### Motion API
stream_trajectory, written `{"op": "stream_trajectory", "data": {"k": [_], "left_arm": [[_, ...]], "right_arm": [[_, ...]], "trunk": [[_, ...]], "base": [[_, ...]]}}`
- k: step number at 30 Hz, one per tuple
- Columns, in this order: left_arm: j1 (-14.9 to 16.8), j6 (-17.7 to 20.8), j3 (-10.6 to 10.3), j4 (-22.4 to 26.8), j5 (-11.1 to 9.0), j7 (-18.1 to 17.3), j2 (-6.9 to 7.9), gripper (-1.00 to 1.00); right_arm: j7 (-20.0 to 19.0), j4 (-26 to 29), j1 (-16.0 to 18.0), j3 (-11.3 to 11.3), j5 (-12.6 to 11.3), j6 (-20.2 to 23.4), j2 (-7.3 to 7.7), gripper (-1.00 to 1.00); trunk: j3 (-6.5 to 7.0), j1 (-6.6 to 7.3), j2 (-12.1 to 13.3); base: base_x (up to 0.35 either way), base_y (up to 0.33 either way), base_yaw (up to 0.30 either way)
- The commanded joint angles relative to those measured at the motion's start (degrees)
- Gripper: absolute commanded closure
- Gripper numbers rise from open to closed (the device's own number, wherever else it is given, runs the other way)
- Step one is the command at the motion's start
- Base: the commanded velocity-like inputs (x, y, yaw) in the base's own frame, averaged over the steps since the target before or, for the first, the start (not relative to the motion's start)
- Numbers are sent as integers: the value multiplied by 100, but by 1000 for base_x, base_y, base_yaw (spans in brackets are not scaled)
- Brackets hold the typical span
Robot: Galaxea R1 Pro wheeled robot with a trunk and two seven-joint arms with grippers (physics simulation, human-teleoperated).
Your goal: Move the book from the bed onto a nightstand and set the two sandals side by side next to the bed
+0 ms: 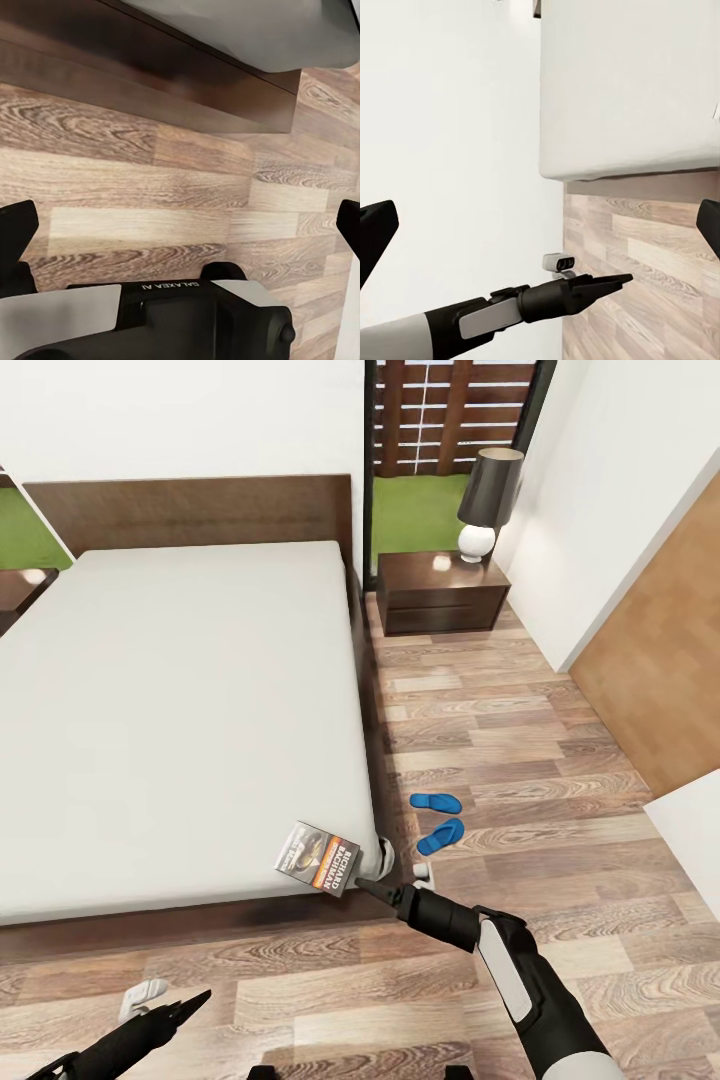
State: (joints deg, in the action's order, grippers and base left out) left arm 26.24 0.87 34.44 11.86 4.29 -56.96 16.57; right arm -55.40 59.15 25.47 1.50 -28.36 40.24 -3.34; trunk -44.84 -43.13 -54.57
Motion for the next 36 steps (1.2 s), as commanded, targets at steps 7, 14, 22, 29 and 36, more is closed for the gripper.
{"op": "stream_trajectory", "data": {"k": [7, 14, 22, 29, 36], "left_arm": [[4, 10, 46, 0, 45, -26, -2, -100], [4, 9, 46, 0, 45, -26, -4, -100], [4, 10, 46, 0, 45, -26, -4, -100], [4, 10, 46, 0, 45, -20, -4, -100], [4, 10, 45, 0, 45, -17, -4, -100]], "right_arm": [[3, 1, 2, -1, -29, 36, 0, -100], [-4, 0, 2, -1, -35, 36, 0, -100], [-14, 1, 2, -1, -38, 36, 0, -100], [-15, 1, 2, -1, -52, 36, 7, -100], [-15, 1, 2, -1, -63, 36, 8, -100]], "trunk": [[-4, 0, -3], [-4, 0, -3], [-4, 0, -3], [-4, 0, -3], [-4, 0, -3]], "base": [[0, 0, 62], [0, 0, 181], [0, 0, 16], [0, 0, 0], [0, 0, 0]]}}
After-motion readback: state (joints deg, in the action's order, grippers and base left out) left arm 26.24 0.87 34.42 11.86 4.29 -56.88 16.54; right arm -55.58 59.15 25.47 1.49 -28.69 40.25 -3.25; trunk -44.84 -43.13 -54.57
